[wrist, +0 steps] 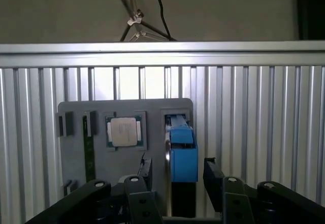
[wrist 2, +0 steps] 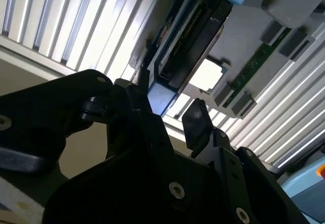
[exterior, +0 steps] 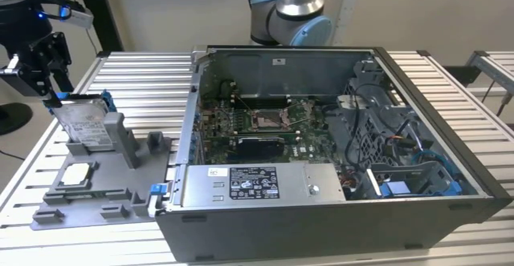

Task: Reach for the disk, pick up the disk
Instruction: 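Pick up the disk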

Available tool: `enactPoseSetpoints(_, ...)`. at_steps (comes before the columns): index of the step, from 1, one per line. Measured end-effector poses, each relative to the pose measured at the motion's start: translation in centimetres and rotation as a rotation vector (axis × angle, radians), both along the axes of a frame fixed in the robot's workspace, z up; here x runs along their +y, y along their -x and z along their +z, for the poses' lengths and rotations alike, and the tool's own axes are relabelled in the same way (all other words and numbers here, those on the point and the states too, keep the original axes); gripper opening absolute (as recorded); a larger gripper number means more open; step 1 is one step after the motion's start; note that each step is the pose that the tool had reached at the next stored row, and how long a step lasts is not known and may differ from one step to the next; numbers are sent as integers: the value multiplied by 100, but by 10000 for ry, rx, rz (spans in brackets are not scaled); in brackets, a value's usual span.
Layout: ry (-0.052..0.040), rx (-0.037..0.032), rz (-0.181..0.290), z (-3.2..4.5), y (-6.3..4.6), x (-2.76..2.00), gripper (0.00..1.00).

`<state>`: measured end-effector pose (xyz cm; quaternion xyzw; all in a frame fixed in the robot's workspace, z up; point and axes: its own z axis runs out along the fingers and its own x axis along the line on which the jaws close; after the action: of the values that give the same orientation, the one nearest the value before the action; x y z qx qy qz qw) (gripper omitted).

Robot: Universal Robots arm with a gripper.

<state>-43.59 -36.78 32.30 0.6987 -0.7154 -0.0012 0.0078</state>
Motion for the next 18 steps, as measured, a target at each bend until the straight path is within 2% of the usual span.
enactPoseSetpoints(10, 0, -5, 90, -160, 10, 6, 100)
enactPoseSetpoints(15, 1, -116, 128, -229, 10, 6, 100)
enactPoseSetpoints(18, 0, -151, 133, -279, 10, 6, 100)
